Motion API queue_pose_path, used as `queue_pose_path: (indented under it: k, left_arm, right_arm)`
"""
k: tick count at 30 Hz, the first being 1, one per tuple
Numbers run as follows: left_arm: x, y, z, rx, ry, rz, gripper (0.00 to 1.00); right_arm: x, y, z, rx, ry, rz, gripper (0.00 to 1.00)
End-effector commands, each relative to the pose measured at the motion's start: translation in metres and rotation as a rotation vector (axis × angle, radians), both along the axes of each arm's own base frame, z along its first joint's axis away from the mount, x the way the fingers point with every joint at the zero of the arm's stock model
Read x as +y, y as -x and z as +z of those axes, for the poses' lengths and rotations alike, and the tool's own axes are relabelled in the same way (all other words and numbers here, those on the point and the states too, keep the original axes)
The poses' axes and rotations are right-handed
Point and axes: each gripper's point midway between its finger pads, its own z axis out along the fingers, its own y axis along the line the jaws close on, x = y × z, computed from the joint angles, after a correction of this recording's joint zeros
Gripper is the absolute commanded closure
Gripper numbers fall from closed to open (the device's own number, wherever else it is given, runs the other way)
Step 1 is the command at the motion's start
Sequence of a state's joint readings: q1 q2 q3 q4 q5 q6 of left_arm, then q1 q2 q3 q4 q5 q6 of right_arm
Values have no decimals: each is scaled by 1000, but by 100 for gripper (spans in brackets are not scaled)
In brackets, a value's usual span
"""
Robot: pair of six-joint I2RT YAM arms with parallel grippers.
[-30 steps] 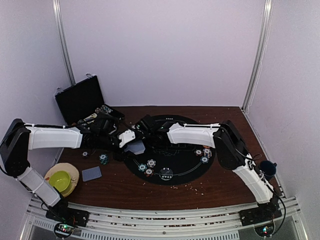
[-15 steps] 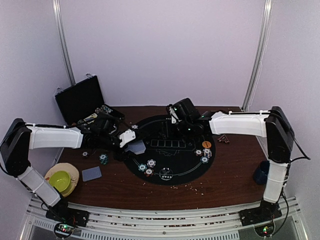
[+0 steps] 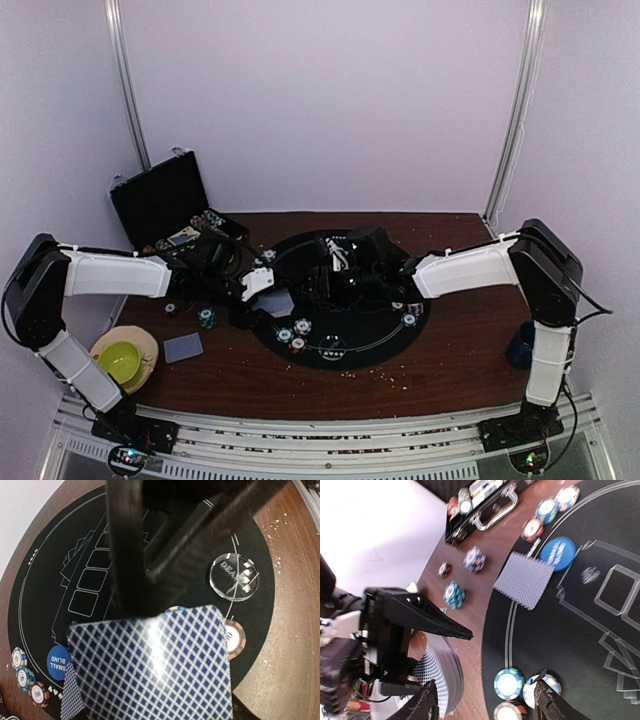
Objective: Distribute texas hold em gaming equipment
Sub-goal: Pick up the poker card from the face-down deck piles.
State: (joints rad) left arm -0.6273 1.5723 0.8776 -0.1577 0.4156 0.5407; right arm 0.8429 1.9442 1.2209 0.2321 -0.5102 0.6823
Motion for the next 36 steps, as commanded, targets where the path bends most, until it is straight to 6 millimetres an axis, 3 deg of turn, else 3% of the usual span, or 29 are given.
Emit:
queue_pose_path:
  k: [1,15,26,36]
  left_arm:
    - [-10,5,7,-16,29,-61,50]
    - [-13,18,2,12,16,-116,49]
    - [-13,18,3,8,19,-114,49]
    - [-13,18,3,10,18,-113,49]
  right_arm:
    - [27,10,17,8,-115,75,36]
    - [40,14,-1,32,-98,123,47]
    - [21,12,-11,-17,27,85,53]
    - [4,3,-23,-27,100,51,65]
